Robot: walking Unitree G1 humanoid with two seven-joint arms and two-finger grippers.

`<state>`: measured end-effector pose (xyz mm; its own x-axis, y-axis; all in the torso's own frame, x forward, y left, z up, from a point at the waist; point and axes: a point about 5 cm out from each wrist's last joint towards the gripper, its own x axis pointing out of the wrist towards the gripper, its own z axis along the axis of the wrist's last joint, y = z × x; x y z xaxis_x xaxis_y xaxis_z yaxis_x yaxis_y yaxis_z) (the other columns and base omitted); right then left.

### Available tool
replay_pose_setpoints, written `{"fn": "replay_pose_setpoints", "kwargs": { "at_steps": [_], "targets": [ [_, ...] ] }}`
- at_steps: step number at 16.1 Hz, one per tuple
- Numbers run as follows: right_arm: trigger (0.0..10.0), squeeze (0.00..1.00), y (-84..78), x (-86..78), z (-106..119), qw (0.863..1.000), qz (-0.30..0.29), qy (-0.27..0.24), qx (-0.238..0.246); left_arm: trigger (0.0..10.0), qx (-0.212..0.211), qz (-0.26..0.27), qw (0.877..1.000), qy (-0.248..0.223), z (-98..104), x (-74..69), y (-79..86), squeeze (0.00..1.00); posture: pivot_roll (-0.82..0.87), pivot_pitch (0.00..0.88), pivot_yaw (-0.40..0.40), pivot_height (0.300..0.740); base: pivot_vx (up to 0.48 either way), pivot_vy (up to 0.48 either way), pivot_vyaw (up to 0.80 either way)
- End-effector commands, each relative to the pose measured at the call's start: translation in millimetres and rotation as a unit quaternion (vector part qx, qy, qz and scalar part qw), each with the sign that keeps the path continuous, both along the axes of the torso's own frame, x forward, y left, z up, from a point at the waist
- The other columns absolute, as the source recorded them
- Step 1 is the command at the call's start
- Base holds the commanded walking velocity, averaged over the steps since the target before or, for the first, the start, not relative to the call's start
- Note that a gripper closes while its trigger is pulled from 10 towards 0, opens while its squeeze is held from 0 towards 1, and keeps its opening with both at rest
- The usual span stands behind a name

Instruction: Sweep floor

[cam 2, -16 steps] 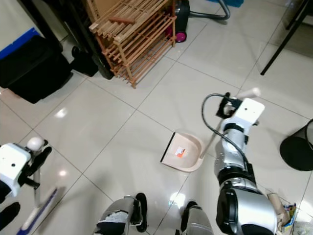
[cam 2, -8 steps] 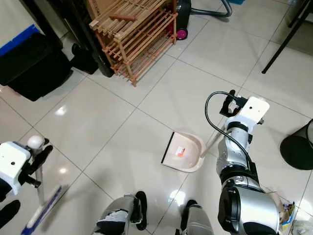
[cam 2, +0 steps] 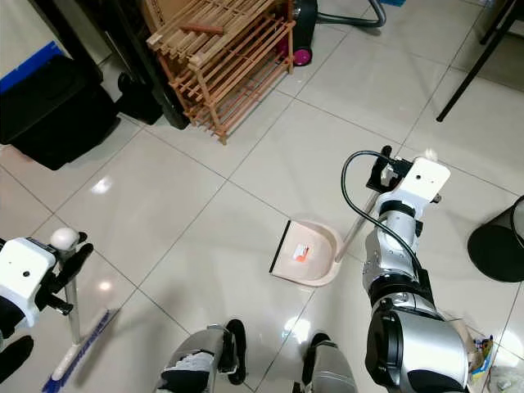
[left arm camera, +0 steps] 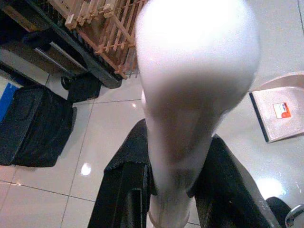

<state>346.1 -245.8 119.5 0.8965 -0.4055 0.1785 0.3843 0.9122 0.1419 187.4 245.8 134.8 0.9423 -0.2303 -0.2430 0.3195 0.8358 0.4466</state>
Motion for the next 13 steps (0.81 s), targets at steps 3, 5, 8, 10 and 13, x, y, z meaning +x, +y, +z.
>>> {"fn": "replay_pose_setpoints", "kwargs": {
  "at_steps": [3, 5, 8, 10, 13],
  "targets": [
    [10.0, 0.0, -0.2, -6.3, -12.0, 1.0, 0.006, 0.016, 0.004, 10.0, 0.013, 0.003, 1.0, 0.007, -1.5, -2.4, 2.1, 0.0, 0.35, 0.293, 0.16, 0.74, 0.0, 0.0, 0.0],
    [8.4, 0.0, -0.3, -7.4, -14.1, 1.0, 0.008, 0.019, 0.005, 10.0, 0.012, 0.002, 1.0, 0.007, -1.7, -1.1, 1.6, 0.0, 0.34, 0.289, 0.161, 0.74, 0.0, 0.0, 0.0],
    [0.0, 0.0, -2.5, -10.4, -18.2, 1.0, 0.001, 0.024, 0.009, 10.0, 0.012, 0.001, 1.0, 0.008, -2.5, 0.0, 1.0, 0.0, 0.34, 0.289, 0.162, 0.74, 0.0, 0.0, 0.0],
    [0.0, 0.0, -4.3, -12.3, -19.7, 1.0, -0.002, 0.024, 0.01, 10.0, 0.011, 0.001, 1.0, 0.008, -2.3, -0.1, 1.0, 0.0, 0.34, 0.288, 0.163, 0.74, 0.0, 0.0, 0.0],
    [0.0, 0.0, -5.3, -12.6, -19.6, 1.0, -0.005, 0.022, 0.015, 10.0, 0.012, 0.0, 1.0, 0.008, -2.1, -0.5, 1.7, 0.0, 0.34, 0.285, 0.164, 0.74, 0.0, 0.0, 0.0]
  ]
}}
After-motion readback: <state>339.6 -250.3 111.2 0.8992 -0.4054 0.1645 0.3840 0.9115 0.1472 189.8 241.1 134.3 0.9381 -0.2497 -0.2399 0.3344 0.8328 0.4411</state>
